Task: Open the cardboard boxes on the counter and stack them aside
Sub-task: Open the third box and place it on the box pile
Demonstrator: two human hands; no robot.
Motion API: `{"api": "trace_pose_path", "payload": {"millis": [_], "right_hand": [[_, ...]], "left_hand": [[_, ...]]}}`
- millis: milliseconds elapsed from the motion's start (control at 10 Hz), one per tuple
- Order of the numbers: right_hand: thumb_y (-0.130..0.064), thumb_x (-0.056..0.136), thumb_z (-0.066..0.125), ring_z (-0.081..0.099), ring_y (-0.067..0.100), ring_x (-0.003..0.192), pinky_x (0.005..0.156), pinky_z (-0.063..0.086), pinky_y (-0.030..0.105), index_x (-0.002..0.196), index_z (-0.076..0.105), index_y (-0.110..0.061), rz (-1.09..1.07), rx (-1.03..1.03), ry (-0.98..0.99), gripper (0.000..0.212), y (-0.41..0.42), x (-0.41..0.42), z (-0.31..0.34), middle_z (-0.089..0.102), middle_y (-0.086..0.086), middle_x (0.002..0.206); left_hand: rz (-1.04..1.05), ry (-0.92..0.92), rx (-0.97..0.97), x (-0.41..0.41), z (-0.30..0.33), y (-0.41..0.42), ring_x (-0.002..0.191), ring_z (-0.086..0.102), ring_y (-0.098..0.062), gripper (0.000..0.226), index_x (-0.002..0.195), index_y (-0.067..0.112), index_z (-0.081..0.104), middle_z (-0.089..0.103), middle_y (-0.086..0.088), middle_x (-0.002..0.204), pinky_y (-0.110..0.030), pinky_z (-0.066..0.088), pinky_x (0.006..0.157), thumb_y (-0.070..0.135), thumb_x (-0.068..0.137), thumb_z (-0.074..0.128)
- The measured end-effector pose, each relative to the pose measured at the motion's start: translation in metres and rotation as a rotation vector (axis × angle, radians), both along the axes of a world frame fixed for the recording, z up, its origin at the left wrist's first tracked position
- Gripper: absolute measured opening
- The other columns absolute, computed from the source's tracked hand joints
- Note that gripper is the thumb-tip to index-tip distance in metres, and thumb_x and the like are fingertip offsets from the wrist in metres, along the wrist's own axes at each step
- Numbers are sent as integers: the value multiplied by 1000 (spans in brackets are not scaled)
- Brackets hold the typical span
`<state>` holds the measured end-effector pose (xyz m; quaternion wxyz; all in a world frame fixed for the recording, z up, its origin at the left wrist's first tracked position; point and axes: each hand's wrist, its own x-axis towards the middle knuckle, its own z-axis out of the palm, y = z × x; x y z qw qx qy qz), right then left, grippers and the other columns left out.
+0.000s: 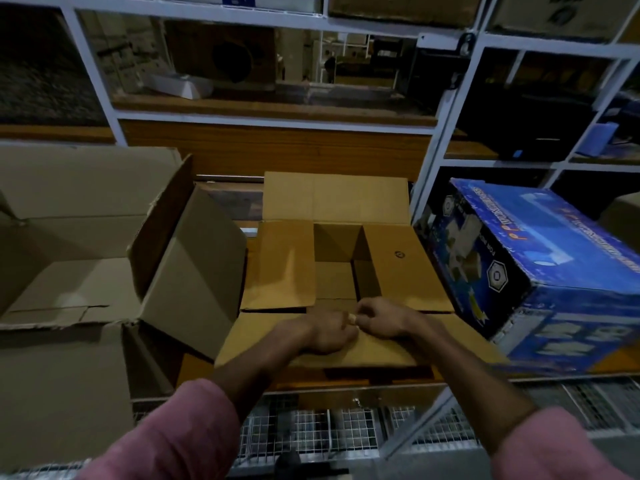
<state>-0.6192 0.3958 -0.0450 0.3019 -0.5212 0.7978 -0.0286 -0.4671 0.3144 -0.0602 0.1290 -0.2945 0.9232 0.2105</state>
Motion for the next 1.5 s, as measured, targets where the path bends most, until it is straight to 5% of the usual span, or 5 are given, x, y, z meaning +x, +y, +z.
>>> {"api": "trace_pose_path", "payload": {"millis": [300,600,900,1100,1500], "right_hand": [[-44,96,56,53,25,123,101,32,46,136,49,-26,132,-102,449,44,6,9,-45,59,2,132],[-30,94,50,54,30,117,100,39,50,128,50,-15,145,-40,293,36,-25,29,-53,58,9,128],[-47,95,39,34,39,141,111,24,64,159,4,-24,-111,-155,443,76,4,8,-57,12,12,166],[-50,94,25,-6,40,152,120,2,61,158,19,-19,-254,-345,621,72,13,-29,-51,2,17,167],[-46,92,51,30,43,137,110,31,54,143,31,-13,-412,-140,590,63,22,-64,-62,35,25,146]], "left_hand": [[-46,120,-189,-1,-52,-16,130,48,-28,55,146,19,39,53,-7,143,-45,35,107,42,99,55],[23,130,-351,-9,-54,-15,103,66,-28,27,122,17,48,66,-7,118,-37,46,82,22,97,56],[77,117,-307,0,-63,-29,105,60,-23,43,138,20,41,60,-3,120,-39,48,93,29,99,58],[89,124,-304,14,-64,-32,99,61,-20,36,134,22,42,61,-1,113,-41,49,94,29,101,54],[103,11,-406,46,-65,-42,112,59,-24,33,132,20,46,61,-5,123,-42,42,98,32,102,53]]}}
